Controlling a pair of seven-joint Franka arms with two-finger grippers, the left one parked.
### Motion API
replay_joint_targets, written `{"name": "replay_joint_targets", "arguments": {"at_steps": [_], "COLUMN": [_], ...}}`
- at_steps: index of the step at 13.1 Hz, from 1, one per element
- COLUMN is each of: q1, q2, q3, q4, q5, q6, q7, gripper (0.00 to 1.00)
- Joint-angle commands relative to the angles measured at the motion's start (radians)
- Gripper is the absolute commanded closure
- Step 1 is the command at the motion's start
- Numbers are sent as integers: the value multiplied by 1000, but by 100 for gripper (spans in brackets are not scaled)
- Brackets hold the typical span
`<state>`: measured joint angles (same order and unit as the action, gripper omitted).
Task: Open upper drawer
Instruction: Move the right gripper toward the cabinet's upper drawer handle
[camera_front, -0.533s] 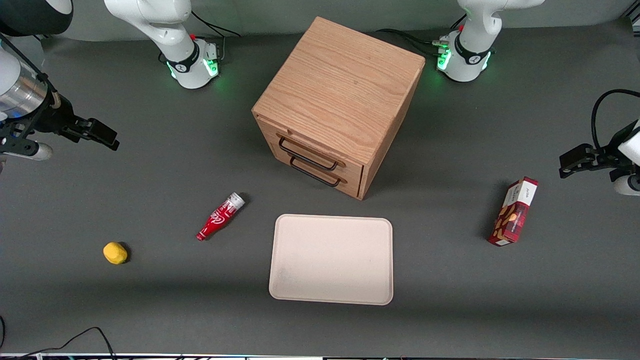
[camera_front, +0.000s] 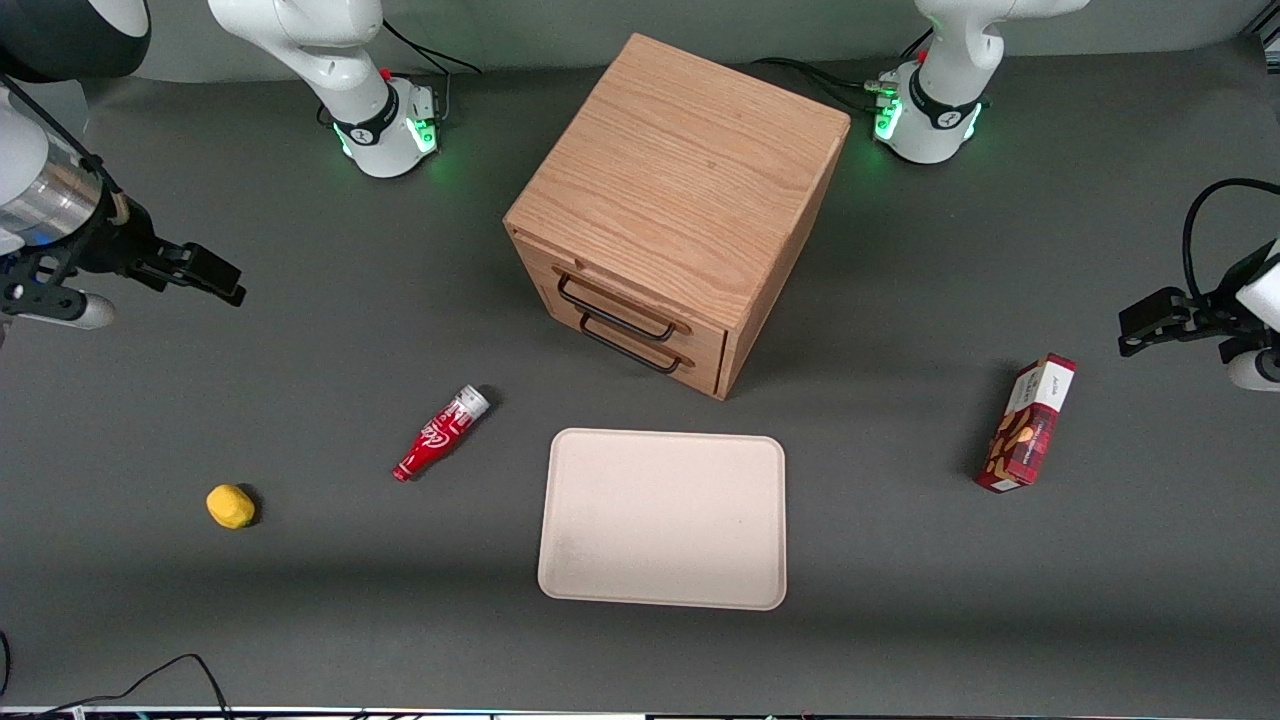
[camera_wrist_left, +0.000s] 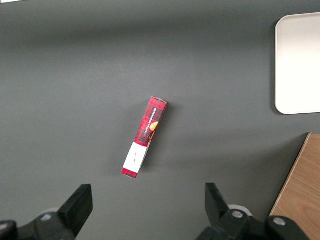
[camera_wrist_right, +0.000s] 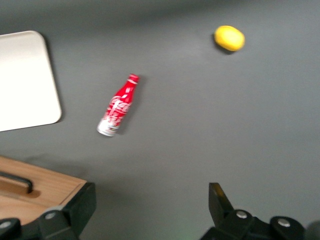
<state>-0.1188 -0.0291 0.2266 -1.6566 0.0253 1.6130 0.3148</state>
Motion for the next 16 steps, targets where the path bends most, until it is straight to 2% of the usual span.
{"name": "replay_joint_targets", "arguments": {"at_steps": [1, 4, 7, 8, 10, 11, 13, 16], "q1": [50, 93, 139, 165, 185, 186, 199, 209], "q2": [125, 250, 351, 380, 443, 462, 477, 538], "q3": [61, 205, 308, 351, 431, 451, 459, 479], "q4": [185, 291, 368, 376, 383, 383, 379, 370], "q5": [38, 13, -10, -37, -137, -174, -177, -168], "q6": [-25, -22, -4, 16, 44, 70, 126, 169], "q7": [-3, 6, -26, -72, -240, -326, -396, -398], "gripper": [0, 0, 0, 0, 0, 0, 0, 0]}}
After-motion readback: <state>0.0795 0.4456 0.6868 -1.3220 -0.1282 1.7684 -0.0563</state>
